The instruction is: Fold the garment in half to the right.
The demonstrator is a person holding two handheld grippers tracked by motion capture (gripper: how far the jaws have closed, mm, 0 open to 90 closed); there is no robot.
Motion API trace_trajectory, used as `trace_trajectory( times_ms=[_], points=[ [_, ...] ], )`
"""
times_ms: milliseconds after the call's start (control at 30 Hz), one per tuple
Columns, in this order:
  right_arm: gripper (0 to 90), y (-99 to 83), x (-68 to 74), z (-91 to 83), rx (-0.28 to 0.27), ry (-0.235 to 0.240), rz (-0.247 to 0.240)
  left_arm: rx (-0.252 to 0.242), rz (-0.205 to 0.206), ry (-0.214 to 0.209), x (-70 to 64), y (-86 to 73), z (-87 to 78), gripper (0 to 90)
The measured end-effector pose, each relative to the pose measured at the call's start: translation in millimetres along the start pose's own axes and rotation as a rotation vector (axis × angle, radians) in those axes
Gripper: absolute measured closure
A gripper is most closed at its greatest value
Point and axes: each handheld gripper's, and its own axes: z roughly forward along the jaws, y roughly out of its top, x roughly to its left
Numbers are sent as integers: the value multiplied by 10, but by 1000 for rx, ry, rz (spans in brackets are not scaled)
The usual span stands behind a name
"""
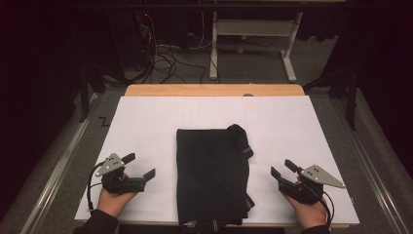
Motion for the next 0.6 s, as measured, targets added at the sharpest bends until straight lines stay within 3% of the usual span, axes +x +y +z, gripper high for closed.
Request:
trace_trajectory(
  times_ms=[100,333,433,600],
  points=[
    [196,4,8,31,-1,2,-3,-3,-3,-1,4,-2,-9,0],
    [1,49,29,-25,-36,-4,3,-13,-2,1,-4,5,-40,0],
    [0,61,41,-136,-65,13,-6,-22,-2,3,-8,14,-56,0],
    [0,52,50,-243,-86,0,-33,-26,8,-1,-24,28,-54,0]
  ],
)
